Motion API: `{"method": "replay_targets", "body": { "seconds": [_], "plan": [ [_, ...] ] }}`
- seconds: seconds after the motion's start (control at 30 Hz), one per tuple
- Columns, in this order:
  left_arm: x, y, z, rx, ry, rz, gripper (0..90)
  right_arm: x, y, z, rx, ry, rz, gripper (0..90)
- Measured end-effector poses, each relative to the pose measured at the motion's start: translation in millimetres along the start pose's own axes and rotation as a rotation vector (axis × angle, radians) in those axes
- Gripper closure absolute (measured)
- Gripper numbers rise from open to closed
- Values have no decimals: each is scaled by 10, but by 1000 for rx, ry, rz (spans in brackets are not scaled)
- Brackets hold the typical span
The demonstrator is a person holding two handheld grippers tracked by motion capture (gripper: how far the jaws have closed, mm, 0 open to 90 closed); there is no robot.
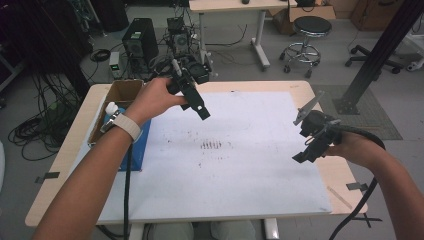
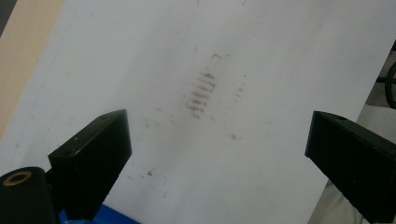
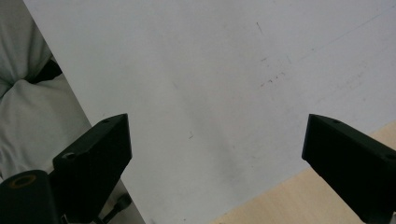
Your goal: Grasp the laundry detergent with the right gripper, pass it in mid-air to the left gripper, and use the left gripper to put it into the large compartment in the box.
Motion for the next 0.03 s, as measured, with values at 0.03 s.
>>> {"method": "replay_targets", "body": {
  "seconds": [0.03],
  "plan": [
    [0, 1, -3, 0, 1, 2, 75, -2, 1, -2, 0, 0, 1, 80]
  ]
}}
Point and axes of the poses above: each handheld gripper's, and its own axes: z roughly backward along the jaws, y roughly out of its underside, x roughly to its left, the point moved 4 cm from there along -z, roughly forward along the jaws, and after that the axes turned 14 degrees about -z, right-handed, at the moved point
